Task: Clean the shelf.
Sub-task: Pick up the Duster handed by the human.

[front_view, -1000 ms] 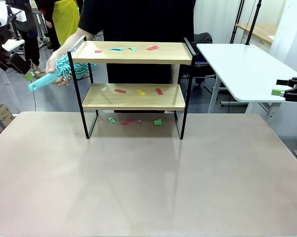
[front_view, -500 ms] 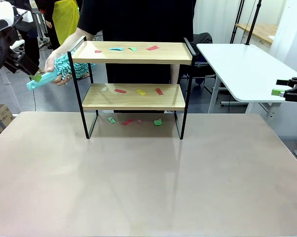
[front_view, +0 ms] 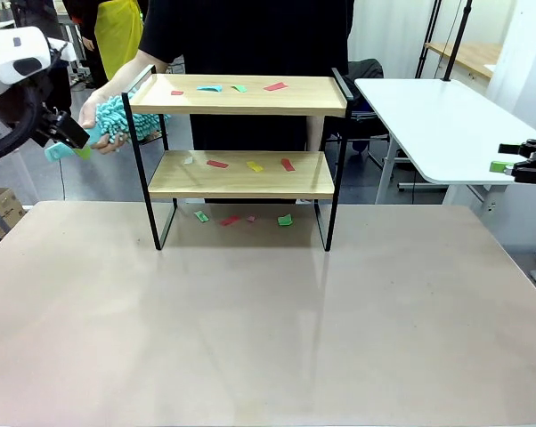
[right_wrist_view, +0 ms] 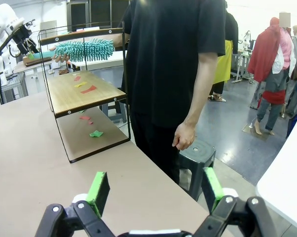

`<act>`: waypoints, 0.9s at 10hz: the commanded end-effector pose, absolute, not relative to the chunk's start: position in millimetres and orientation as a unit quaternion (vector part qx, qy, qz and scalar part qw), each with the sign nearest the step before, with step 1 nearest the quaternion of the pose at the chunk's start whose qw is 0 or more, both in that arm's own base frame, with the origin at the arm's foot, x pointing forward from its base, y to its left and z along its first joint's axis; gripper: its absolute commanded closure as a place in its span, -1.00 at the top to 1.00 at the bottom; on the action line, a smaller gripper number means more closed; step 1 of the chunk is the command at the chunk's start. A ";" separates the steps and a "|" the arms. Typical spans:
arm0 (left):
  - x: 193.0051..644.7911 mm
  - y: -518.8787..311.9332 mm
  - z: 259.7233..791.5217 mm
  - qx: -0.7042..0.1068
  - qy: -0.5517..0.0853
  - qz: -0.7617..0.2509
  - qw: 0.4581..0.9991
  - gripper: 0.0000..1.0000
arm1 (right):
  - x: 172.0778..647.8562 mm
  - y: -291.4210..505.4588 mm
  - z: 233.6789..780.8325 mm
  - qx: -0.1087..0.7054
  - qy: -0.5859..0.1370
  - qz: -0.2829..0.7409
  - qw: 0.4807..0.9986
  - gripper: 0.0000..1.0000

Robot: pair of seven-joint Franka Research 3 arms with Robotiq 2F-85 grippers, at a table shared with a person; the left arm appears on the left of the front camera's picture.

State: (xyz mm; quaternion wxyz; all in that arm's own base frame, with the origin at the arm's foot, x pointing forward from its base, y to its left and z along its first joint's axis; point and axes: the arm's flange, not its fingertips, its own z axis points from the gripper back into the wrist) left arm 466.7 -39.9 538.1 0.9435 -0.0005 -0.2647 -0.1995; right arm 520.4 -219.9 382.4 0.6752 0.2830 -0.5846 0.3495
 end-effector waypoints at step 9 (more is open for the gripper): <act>474.2 -40.1 542.1 0.024 -0.266 -0.159 0.951 -1.00 | 521.3 -216.7 386.6 0.283 -0.582 0.344 0.681 1.00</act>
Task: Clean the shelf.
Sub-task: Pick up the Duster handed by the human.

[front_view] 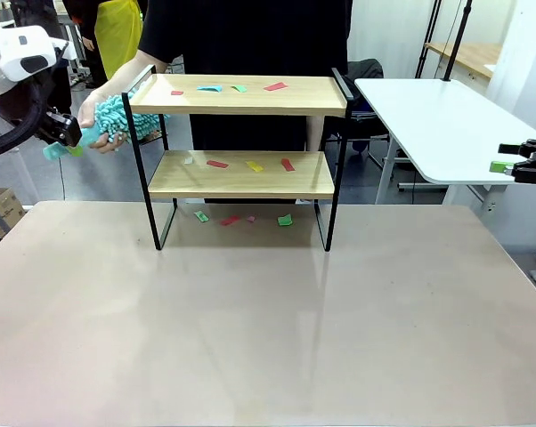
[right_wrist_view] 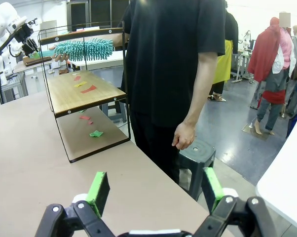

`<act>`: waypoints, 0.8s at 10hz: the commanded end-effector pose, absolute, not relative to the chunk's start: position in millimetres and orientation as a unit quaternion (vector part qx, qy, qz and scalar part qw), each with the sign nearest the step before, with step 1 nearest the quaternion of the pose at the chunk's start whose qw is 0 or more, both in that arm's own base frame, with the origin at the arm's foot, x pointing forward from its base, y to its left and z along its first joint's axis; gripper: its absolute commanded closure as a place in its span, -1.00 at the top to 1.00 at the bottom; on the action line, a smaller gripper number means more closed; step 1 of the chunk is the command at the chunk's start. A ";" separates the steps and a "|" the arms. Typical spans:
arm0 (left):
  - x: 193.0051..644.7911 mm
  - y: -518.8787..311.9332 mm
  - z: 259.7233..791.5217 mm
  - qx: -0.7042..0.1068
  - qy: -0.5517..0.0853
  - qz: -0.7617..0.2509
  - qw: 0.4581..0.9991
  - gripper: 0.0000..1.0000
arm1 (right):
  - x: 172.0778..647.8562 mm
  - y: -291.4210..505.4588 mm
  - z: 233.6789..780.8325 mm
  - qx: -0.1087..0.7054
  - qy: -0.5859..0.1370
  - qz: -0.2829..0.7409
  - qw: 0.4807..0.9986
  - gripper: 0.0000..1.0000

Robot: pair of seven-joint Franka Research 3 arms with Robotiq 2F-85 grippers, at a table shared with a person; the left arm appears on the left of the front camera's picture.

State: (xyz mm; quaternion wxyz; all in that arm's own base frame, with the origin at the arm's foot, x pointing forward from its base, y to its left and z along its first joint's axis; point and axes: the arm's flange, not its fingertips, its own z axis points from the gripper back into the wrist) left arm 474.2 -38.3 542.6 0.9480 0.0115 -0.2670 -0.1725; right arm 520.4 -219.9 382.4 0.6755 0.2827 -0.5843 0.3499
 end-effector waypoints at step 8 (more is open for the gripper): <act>476.5 -39.0 541.9 0.023 -0.258 -0.107 0.960 -1.00 | 521.3 -216.7 386.6 0.283 -0.582 0.344 0.681 1.00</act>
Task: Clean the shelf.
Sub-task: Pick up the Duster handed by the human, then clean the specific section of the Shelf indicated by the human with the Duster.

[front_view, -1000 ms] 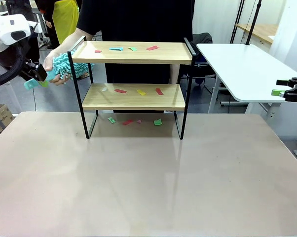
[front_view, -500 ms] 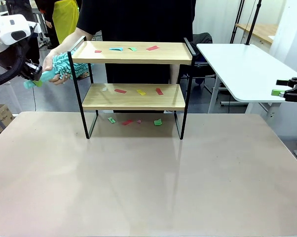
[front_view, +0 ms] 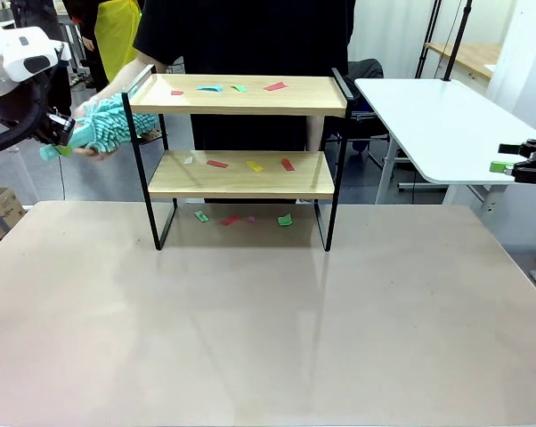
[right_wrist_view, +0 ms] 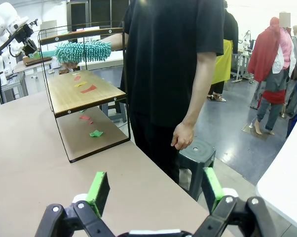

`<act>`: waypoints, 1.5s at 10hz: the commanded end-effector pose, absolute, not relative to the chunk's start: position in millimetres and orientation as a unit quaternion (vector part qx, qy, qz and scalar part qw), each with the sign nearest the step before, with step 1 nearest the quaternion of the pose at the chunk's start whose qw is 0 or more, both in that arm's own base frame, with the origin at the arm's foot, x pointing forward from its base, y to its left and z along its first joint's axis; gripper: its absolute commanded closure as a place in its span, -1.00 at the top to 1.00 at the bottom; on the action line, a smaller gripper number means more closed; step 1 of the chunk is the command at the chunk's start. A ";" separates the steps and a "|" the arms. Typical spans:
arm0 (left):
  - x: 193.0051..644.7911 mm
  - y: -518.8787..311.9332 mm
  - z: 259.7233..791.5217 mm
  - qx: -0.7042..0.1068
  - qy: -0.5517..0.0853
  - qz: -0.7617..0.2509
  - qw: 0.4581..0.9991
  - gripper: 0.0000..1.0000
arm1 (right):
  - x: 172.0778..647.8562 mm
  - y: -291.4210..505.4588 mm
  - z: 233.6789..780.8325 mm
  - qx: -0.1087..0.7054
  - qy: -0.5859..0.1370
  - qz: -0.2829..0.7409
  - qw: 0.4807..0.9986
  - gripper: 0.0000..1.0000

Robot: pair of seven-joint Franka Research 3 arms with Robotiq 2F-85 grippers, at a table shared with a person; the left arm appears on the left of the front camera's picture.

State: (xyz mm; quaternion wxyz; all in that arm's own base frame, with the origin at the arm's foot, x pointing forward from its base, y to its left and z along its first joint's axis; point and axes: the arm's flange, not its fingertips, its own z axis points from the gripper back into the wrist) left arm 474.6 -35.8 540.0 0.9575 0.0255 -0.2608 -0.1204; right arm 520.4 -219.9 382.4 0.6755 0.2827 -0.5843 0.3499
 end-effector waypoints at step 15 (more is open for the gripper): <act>463.4 -25.2 557.6 0.038 -0.251 -0.144 0.956 -0.74 | 521.3 -216.7 386.6 0.283 -0.582 0.344 0.681 1.00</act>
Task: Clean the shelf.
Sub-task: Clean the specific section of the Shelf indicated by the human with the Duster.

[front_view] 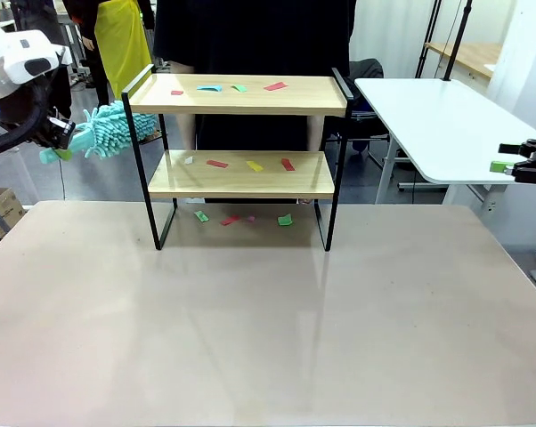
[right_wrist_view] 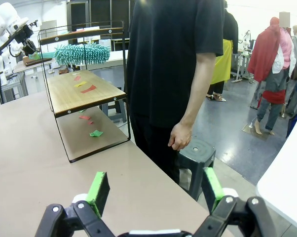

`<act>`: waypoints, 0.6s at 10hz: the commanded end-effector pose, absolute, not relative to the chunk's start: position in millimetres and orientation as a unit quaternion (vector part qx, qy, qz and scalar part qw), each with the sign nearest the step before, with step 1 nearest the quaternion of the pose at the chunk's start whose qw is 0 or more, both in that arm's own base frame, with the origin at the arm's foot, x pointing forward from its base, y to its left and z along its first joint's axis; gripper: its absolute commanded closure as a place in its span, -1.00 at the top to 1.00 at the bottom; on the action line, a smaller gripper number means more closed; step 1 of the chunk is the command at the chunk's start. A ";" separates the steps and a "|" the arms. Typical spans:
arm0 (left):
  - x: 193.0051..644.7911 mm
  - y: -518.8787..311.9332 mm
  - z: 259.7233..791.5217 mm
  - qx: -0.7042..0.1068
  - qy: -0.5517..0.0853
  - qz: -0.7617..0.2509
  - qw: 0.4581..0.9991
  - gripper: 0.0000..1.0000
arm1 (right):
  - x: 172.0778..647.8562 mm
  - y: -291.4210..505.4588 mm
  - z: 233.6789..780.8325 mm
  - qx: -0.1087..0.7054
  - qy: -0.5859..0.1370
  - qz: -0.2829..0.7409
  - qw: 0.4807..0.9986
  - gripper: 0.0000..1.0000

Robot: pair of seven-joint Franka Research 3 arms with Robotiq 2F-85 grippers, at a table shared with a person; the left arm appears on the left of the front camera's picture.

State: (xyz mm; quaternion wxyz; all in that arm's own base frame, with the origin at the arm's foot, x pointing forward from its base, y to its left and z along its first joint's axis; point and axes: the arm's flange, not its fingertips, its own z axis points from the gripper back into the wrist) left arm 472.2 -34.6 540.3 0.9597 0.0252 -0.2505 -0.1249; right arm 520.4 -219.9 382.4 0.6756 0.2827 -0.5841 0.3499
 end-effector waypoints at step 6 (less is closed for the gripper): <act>409.8 -3.1 664.8 0.253 -0.025 -0.362 0.897 -0.74 | 521.3 -216.7 386.6 0.283 -0.582 0.344 0.681 1.00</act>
